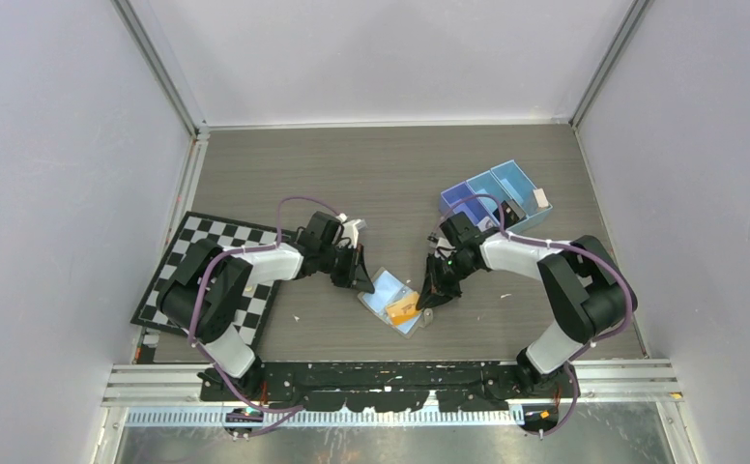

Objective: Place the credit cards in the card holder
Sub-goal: Insert the credit card into the card holder.

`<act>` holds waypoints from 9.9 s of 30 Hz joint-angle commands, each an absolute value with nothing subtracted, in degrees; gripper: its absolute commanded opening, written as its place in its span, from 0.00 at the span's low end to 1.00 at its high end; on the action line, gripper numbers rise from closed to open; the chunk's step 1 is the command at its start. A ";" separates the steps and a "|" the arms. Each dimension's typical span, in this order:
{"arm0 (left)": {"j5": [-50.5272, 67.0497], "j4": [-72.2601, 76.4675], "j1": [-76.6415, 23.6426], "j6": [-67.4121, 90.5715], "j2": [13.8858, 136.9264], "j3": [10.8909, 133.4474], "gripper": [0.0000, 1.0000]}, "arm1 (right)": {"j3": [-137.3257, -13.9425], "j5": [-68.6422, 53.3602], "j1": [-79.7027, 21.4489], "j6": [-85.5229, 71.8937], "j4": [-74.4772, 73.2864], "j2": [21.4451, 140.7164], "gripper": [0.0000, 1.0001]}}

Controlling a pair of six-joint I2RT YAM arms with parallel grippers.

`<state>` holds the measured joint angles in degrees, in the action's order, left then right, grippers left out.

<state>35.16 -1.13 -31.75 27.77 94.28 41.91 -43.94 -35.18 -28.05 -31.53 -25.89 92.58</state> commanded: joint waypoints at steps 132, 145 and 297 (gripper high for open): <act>43.43 1.64 -32.11 25.20 94.50 42.01 0.00 | -65.92 -37.44 -28.92 -20.41 -35.09 117.69 0.03; 35.61 8.80 -32.52 36.56 92.65 35.21 0.00 | -64.89 -30.29 -28.80 -21.43 -37.81 106.72 0.27; 15.86 4.31 -39.11 47.72 69.43 24.09 0.00 | -38.17 2.95 -51.92 -68.50 -13.54 75.86 0.35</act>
<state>15.64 4.34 -38.94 48.84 70.98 23.86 -38.35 4.08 -51.44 -66.41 -18.06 75.07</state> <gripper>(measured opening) 0.037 0.351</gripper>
